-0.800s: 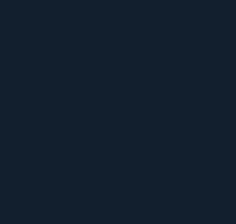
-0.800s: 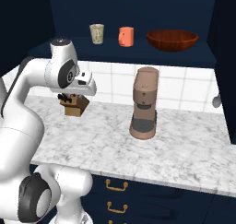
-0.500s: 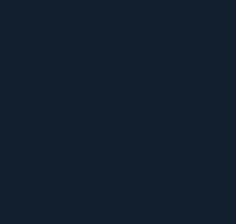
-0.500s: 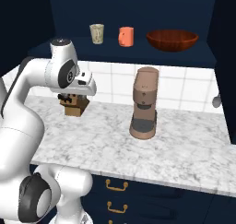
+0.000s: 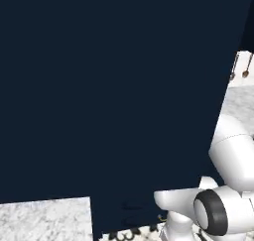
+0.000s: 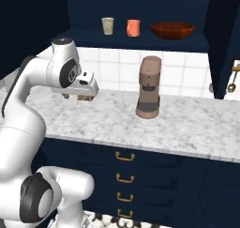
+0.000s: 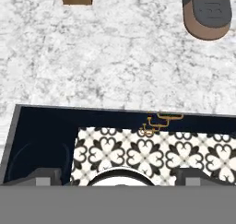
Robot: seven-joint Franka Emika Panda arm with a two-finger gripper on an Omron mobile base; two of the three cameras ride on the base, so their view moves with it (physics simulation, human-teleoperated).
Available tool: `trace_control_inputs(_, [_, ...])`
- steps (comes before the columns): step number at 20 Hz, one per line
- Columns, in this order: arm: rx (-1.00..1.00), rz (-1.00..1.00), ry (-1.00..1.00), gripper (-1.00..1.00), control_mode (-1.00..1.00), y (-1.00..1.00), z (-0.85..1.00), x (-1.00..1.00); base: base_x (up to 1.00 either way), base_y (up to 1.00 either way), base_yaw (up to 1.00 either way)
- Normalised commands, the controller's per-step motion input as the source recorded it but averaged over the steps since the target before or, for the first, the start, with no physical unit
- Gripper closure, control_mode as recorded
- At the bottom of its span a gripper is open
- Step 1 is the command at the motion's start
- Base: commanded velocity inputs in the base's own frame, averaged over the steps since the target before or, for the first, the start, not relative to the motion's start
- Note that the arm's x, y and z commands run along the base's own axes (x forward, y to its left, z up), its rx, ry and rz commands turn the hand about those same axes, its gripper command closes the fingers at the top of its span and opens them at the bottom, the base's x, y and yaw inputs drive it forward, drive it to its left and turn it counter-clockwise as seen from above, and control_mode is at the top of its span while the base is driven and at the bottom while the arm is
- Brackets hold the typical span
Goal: Gather all objects into one cabinet and sort the glasses and bowls to opposite sides.
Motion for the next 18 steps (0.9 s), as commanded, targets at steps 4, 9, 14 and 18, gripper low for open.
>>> trace_control_inputs(4, [0.0,0.0,0.0,-1.0,1.0,0.0,0.0,0.0,-0.77,-0.54,-0.03])
trace_control_inputs(9, [0.0,0.0,0.0,-1.0,1.0,0.0,0.0,0.0,-0.31,-0.32,-0.07])
trace_control_inputs(14, [0.0,0.0,0.0,-1.0,1.0,0.0,0.0,0.0,0.0,-0.01,0.03])
trace_control_inputs(18, [0.0,0.0,0.0,-1.0,1.0,0.0,0.0,0.0,-0.09,-0.27,0.25])
